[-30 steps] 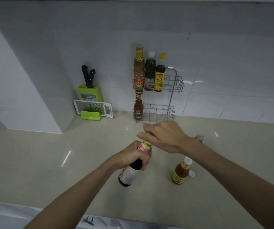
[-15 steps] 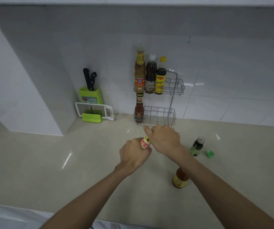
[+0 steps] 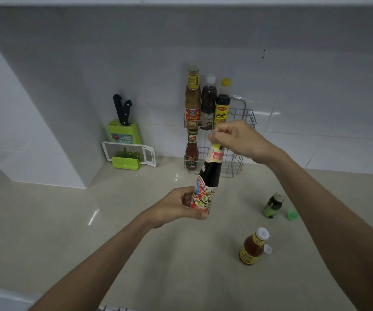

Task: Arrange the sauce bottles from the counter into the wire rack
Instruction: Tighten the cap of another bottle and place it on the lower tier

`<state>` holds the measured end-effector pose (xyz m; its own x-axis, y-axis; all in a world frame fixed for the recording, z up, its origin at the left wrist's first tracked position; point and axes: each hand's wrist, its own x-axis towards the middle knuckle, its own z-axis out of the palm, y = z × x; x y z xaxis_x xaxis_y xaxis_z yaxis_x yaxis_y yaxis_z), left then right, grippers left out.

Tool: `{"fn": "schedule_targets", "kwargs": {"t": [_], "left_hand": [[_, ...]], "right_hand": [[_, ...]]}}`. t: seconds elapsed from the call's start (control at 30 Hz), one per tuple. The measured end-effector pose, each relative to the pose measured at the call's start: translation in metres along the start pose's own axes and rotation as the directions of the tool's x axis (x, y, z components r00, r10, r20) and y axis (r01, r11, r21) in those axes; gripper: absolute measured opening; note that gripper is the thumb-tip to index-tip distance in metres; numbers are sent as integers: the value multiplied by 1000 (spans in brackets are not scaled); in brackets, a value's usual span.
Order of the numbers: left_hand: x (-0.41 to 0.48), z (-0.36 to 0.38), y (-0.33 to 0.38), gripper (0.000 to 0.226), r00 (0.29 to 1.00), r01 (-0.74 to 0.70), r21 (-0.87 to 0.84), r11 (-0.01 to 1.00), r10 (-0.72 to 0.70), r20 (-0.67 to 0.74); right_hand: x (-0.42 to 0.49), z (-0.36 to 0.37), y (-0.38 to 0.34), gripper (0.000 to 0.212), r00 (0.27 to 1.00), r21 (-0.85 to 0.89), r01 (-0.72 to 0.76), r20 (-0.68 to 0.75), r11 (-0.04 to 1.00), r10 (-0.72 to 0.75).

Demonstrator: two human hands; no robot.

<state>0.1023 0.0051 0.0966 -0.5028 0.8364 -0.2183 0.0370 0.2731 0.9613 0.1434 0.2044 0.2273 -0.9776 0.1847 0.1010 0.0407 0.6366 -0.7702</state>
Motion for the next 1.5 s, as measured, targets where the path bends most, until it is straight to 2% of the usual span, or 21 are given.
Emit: {"fn": "schedule_targets", "kwargs": {"t": [0.13, 0.2, 0.3, 0.37, 0.43, 0.53, 0.63, 0.7, 0.83, 0.93, 1.07, 1.2, 1.37, 1.5], "left_hand": [[20, 5, -3, 57, 980, -24, -27, 999, 18, -199], [31, 7, -9, 58, 947, -2, 15, 1000, 7, -322], [45, 11, -19, 54, 878, 42, 128, 991, 25, -478], [56, 12, -22, 53, 854, 47, 169, 985, 48, -517], [72, 10, -23, 56, 858, 45, 191, 981, 60, -510], [98, -2, -29, 62, 903, 72, 206, 976, 23, -429], [124, -24, -32, 82, 948, 89, 224, 971, -14, -317], [141, -41, -31, 93, 953, 110, 236, 966, -35, -300], [176, -71, -25, 84, 930, 153, 166, 974, -85, -357], [204, -87, -25, 84, 925, 191, 108, 976, -142, -352], [230, -105, -29, 99, 906, 291, 75, 954, -249, -342], [240, -116, -36, 103, 892, 343, 78, 936, -298, -341], [245, -121, -43, 87, 928, 296, 73, 952, -269, -259], [247, -121, -49, 84, 935, 258, 29, 966, -242, -259]], "right_hand": [[8, 7, 9, 21, 995, 200, -65, -67, 978, 80], [5, 19, 23, 21, 988, 181, -94, -101, 979, 114], [-9, 41, 48, 41, 990, 81, -124, -57, 989, 129], [-11, 55, 65, 50, 985, 140, -152, -58, 978, 161], [-2, 62, 79, 46, 971, 222, -193, -100, 956, 219], [17, 63, 98, 39, 955, 296, -229, -115, 927, 273], [39, 66, 122, 39, 940, 301, -232, -174, 925, 293], [58, 69, 140, 35, 919, 265, -223, -265, 938, 293], [93, 76, 161, 23, 885, 241, -188, -380, 952, 271], [114, 87, 178, 27, 877, 248, -175, -400, 953, 265], [138, 101, 196, 32, 884, 244, -191, -378, 951, 275], [156, 107, 206, 28, 896, 202, -230, -338, 952, 288], [175, 113, 214, 33, 918, 47, -282, -276, 958, 284], [192, 112, 218, 35, 922, -46, -341, -212, 939, 325]]}}
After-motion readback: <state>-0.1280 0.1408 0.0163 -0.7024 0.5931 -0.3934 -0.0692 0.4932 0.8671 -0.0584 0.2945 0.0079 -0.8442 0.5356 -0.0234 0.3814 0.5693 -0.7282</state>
